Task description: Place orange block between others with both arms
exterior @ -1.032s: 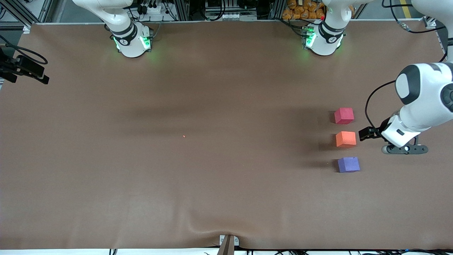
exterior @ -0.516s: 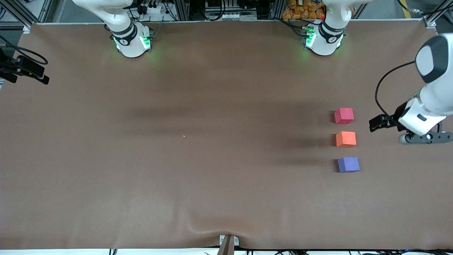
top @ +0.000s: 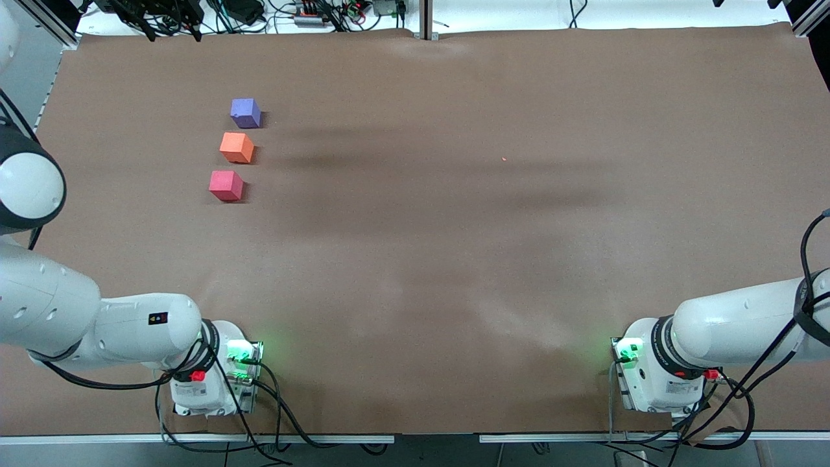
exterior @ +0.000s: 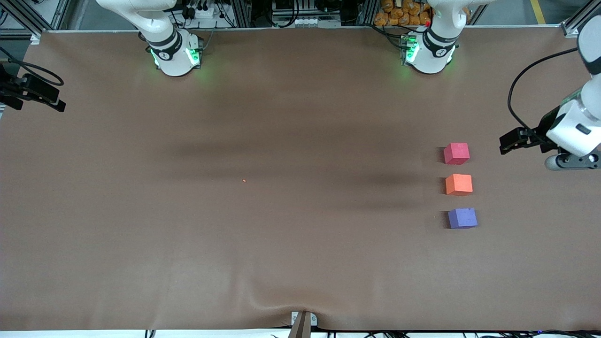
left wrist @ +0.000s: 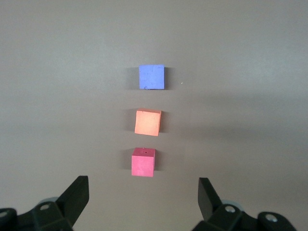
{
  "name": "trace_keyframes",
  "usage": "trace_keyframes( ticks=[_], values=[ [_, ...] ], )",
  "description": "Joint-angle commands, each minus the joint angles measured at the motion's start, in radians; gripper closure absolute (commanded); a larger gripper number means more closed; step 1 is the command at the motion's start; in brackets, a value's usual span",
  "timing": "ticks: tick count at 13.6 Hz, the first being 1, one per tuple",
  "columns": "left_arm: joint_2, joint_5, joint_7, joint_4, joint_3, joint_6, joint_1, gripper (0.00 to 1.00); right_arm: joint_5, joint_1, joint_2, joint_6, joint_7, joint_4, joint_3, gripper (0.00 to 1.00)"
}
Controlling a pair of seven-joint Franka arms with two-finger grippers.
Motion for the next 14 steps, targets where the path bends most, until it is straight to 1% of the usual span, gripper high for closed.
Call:
trace_keyframes(
  ticks=[1, 3, 5, 6, 9, 10, 14],
  values=[
    [-0.047, 0.006, 0.000, 0.020, -0.015, -0.037, 0.004, 0.00, -0.021, 0.013, 0.006, -0.003, 0.017, 0.012, -0.003, 0.00],
    [-0.064, 0.007, 0.001, 0.038, -0.023, -0.056, 0.005, 0.00, -0.021, 0.013, 0.006, -0.003, 0.016, 0.012, -0.003, 0.00],
    [-0.067, 0.004, 0.003, 0.104, -0.027, -0.132, 0.004, 0.00, -0.021, 0.013, 0.006, -0.003, 0.016, 0.012, -0.003, 0.00],
    [-0.069, 0.001, 0.003, 0.116, -0.030, -0.140, 0.002, 0.00, -0.021, 0.013, 0.006, -0.003, 0.016, 0.012, -0.003, 0.00],
    [-0.088, -0.037, 0.004, 0.122, -0.030, -0.165, 0.004, 0.00, -0.021, 0.013, 0.006, -0.003, 0.017, 0.012, -0.003, 0.00],
    [-0.111, -0.059, 0.023, 0.116, -0.023, -0.165, 0.005, 0.00, -0.021, 0.013, 0.006, -0.003, 0.016, 0.012, -0.003, 0.00],
    [-0.110, -0.068, 0.044, 0.109, -0.009, -0.203, -0.008, 0.00, -0.022, 0.011, 0.006, 0.000, 0.016, 0.012, -0.003, 0.00]
  ],
)
